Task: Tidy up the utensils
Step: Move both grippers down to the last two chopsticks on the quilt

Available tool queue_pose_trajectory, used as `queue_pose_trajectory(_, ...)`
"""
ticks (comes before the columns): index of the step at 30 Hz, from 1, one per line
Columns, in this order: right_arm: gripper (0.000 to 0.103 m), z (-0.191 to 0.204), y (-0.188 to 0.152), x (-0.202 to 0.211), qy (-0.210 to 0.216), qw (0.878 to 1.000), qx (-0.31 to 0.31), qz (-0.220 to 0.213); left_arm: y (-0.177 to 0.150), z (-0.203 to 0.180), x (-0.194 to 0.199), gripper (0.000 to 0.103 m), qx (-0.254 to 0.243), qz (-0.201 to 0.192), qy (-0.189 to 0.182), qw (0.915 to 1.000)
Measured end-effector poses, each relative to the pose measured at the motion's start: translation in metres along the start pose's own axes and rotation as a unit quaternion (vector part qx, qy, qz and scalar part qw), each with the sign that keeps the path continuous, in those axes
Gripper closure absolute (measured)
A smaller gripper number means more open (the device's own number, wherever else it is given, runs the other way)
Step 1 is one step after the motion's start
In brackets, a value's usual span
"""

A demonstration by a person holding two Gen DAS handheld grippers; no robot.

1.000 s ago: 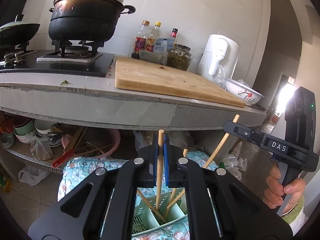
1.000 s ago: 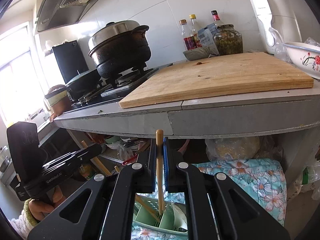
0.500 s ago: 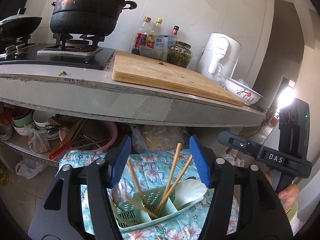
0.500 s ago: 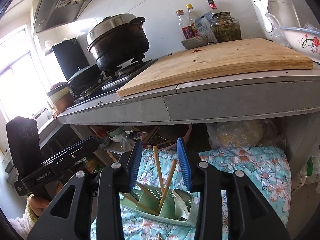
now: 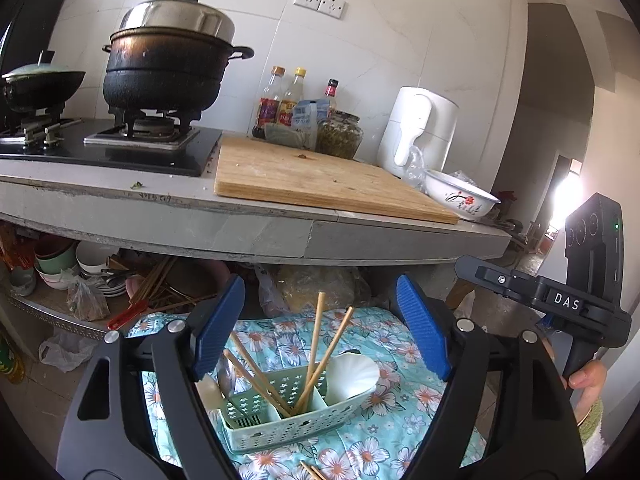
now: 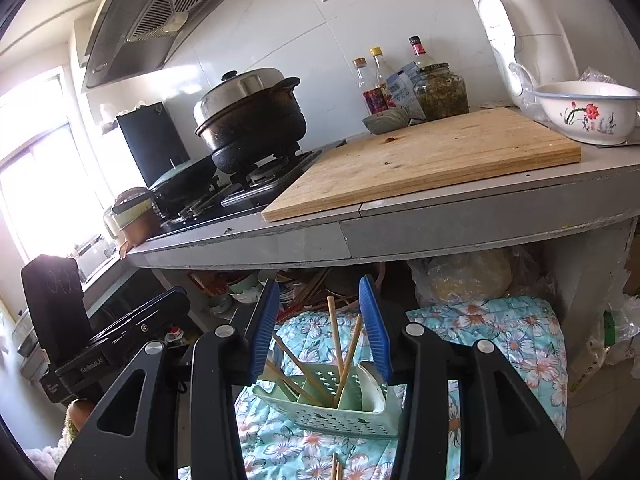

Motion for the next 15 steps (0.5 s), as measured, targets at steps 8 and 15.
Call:
queue_pose_trajectory(8, 0.059, 0.020, -0.018, 0.047, 0.003, 1.000, 0.008, -0.019, -0.013, -0.020, 0.043, 0.021, -0.010, -0.011, -0.007, 0.9999)
queue_pose_trajectory(15, 0.057, -0.002, -0.120, 0.067, 0.005, 0.998, -0.036, 0.043, -0.116, -0.012, 0.062, 0.018, 0.003, 0.075, 0.024, 0.9969)
Point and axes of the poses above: each gripper's, at about its wrist camera, not at the fingertips, and x roughly against the way its jaws point, z to its left, y to its top, the point moved 2 cm from there along -x, roughly the way its jaws point
